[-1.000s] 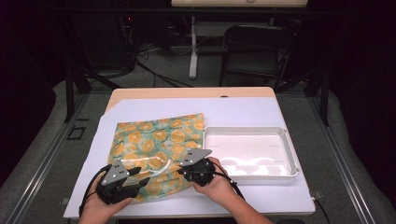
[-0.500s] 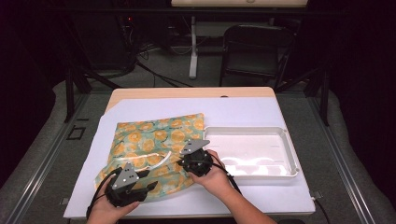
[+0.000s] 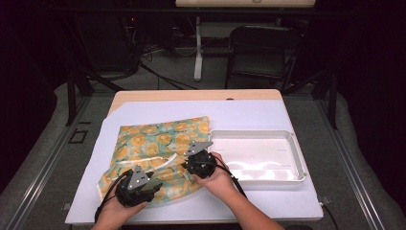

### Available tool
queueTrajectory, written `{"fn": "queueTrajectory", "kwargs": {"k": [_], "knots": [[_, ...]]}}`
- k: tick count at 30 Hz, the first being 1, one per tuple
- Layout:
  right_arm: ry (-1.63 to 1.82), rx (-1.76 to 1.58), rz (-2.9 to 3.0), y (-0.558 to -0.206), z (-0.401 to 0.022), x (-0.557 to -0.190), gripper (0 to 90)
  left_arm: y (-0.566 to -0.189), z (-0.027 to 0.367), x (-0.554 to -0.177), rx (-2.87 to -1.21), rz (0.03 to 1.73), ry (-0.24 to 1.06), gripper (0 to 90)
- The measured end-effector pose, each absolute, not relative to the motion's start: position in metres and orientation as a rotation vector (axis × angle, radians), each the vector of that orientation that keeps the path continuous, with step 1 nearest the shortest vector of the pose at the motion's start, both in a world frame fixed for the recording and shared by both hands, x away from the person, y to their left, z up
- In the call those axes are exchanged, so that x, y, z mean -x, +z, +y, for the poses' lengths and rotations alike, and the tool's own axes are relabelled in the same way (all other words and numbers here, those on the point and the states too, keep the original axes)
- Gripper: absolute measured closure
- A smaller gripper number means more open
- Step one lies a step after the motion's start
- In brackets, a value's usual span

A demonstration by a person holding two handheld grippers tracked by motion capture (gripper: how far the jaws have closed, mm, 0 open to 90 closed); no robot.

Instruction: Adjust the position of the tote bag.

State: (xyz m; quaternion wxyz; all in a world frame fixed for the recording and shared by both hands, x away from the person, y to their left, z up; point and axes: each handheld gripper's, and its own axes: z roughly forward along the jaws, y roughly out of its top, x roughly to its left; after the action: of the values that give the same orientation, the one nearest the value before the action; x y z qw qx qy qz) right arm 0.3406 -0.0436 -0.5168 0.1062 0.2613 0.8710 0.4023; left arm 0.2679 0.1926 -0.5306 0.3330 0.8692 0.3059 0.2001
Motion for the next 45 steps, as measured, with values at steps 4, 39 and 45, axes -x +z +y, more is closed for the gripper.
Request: {"fn": "queueTrajectory", "kwargs": {"k": [4, 39, 45], "knots": [[1.197, -0.778, 2.559, -0.518, -0.043, -0.341, 90.0, -0.533, 0.191, -0.27, -2.293, 0.804, 0.549, 50.9], [1.157, -0.742, 2.609, -0.526, -0.037, -0.34, 90.0, -0.553, 0.173, -0.28, -2.373, 0.835, 0.577, 59.6], [1.149, -0.741, 2.618, -0.529, -0.036, -0.338, 90.0, -0.555, 0.171, -0.278, -2.378, 0.807, 0.567, 73.9]]}}
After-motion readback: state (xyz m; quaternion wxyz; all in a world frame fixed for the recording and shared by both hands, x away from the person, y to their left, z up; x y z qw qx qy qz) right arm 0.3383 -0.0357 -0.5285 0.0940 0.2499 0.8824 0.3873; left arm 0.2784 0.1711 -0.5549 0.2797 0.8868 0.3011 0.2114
